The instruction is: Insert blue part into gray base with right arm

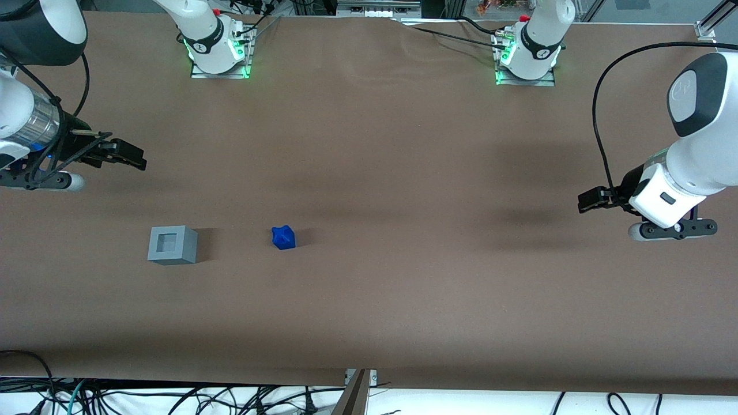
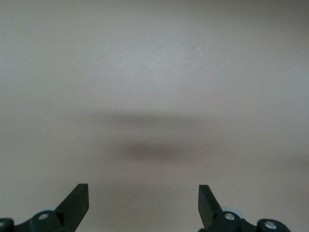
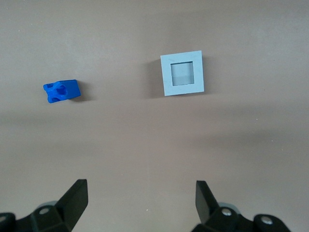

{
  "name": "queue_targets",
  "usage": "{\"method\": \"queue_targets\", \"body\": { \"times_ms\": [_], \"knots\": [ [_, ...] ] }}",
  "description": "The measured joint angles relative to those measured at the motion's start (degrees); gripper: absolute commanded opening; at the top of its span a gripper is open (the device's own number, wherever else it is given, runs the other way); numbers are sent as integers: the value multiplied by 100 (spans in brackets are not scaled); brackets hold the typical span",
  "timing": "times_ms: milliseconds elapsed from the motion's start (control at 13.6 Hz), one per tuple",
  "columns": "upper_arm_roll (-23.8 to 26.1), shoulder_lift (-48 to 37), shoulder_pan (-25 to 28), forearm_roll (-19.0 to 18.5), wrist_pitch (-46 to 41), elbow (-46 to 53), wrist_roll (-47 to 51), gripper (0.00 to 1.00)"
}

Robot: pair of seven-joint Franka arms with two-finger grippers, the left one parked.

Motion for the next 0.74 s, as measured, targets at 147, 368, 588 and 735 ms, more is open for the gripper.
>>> {"method": "queue_targets", "body": {
  "times_ms": [147, 368, 588, 735],
  "knots": [
    [19, -3, 0, -7, -10, 1, 0, 99],
    [39, -10, 0, -45, -15, 8, -2, 99],
    [43, -10, 0, -84, -15, 13, -3, 99],
    [51, -10, 0, -92, -15, 13, -5, 99]
  ]
}}
